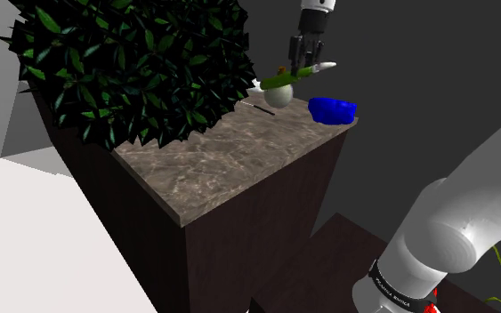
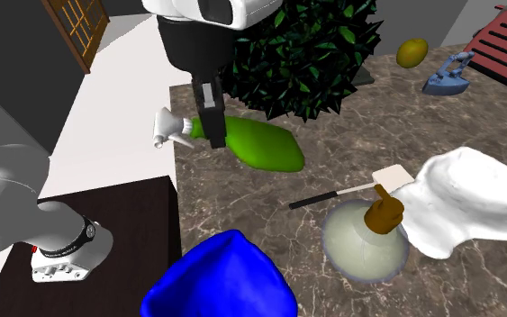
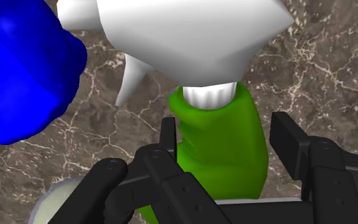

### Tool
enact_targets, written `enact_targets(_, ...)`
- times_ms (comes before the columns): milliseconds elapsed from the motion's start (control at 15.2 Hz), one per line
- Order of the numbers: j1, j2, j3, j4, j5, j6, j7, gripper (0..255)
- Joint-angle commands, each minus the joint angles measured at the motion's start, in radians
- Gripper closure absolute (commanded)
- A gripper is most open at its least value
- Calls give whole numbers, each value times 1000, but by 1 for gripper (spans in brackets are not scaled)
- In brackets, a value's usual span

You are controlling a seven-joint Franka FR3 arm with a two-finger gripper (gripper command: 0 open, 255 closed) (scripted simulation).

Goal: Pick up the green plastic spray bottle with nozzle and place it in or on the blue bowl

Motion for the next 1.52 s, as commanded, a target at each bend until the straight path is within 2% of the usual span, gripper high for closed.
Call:
enact_targets(0, -18, 1, -30, 9, -6, -9, -49, 255)
enact_targets(594, -105, 73, -179, 105, -11, -39, -287, 255)
enact_targets(1122, -201, 223, -311, 278, 43, -83, -510, 255)
enact_targets(1452, -195, 188, -303, 170, 26, -5, -501, 255)
